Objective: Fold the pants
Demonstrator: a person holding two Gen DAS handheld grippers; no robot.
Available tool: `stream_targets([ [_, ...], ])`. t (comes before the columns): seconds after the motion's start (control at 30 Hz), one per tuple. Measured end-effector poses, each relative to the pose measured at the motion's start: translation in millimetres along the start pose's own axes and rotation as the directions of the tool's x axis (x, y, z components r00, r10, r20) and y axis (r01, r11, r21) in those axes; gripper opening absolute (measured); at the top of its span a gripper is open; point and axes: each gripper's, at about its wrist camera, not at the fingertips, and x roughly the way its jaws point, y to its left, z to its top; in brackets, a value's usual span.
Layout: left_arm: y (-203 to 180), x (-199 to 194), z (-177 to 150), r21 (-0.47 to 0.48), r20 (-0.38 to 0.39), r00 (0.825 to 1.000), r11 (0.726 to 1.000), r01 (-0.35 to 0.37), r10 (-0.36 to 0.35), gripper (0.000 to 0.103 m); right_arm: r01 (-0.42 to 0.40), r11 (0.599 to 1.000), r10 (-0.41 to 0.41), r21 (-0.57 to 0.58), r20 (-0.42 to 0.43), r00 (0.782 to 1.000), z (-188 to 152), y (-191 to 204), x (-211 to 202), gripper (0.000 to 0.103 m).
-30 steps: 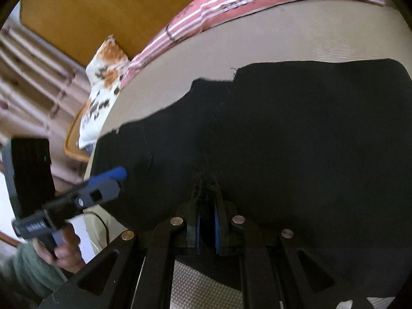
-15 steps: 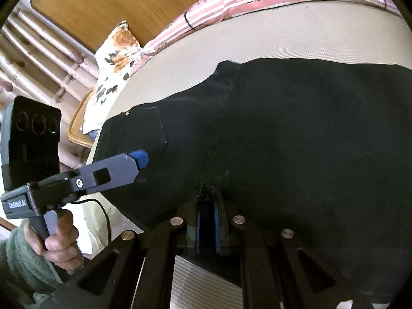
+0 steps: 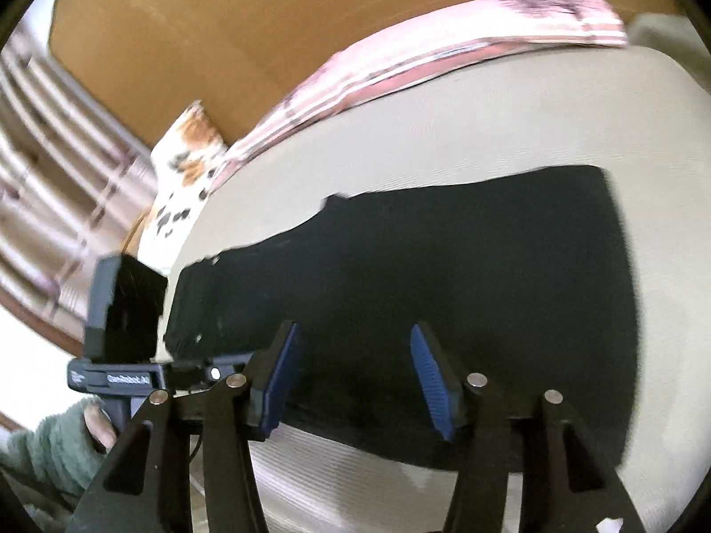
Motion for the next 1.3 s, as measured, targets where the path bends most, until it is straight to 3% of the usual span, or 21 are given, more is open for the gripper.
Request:
stream_targets([
  [0.17, 7.7, 13.4, -3.4, -0.077, -0.053, 0.999, 0.997, -0.009, 0.005, 0.049, 0.029, 0.996, -0.030, 0.088, 0.014, 0.999, -10.4, -27.2, -21.3, 0.050],
  [0.37, 14.4, 17.0, 2.1, -0.172, -0.033, 0.999, 0.985, 0.028, -0.035, 0.049, 0.058, 0.984, -0.061, 0.169, 0.008, 0.998, -17.2, -51.4, -24.3, 0.050],
  [0.43, 13.3, 18.6, 3.4, -0.177, -0.024, 0.999, 0.984, 0.020, -0.024, 0.033, 0.099, 0.982, -0.101, 0.162, 0.005, 0.995, -15.9, -52.5, -22.2, 0.050],
  [0.47, 11.8, 20.7, 3.0, -0.167, -0.031, 1.000, 0.986, -0.007, 0.002, 0.014, 0.126, 0.980, -0.128, 0.151, 0.004, 0.992, -15.5, -52.5, -21.7, 0.050],
  [0.6, 6.7, 19.7, -4.5, -0.120, -0.029, 0.998, 0.991, -0.057, 0.054, 0.007, 0.211, 0.968, -0.210, 0.137, -0.021, 0.977, -17.7, -56.8, -20.7, 0.050],
  [0.77, 3.1, 21.5, -16.0, -0.080, -0.030, 0.994, 0.991, -0.110, 0.107, 0.006, 0.244, 0.962, -0.231, 0.125, -0.105, 0.967, -24.5, -64.3, -7.6, 0.048],
  [0.87, -3.8, 22.0, -14.9, -0.040, -0.025, 0.989, 0.988, -0.148, 0.147, 0.006, 0.294, 0.954, -0.286, 0.057, -0.127, 0.950, -22.1, -54.3, -1.5, 0.048],
  [1.07, -26.0, 13.3, -6.0, 0.082, 0.043, 0.963, 0.960, -0.267, 0.265, 0.012, 0.307, 0.952, -0.306, -0.004, -0.083, 0.948, -3.4, -42.9, -6.8, 0.049],
  [1.2, -37.9, 0.6, 3.4, 0.156, 0.154, 0.922, 0.913, -0.377, 0.355, 0.016, 0.344, 0.938, -0.345, -0.034, -0.008, 0.939, 22.0, -42.8, -8.6, 0.049],
  [1.23, -40.4, -1.0, 6.1, 0.170, 0.181, 0.913, 0.903, -0.395, 0.365, 0.016, 0.358, 0.933, -0.359, -0.039, 0.002, 0.934, 28.9, -43.8, -6.6, 0.049],
  [1.3, -46.7, -1.1, 13.7, 0.201, 0.211, 0.913, 0.899, -0.390, 0.349, 0.017, 0.375, 0.925, -0.374, -0.052, 0.027, 0.927, 41.3, -45.1, -1.3, 0.049],
])
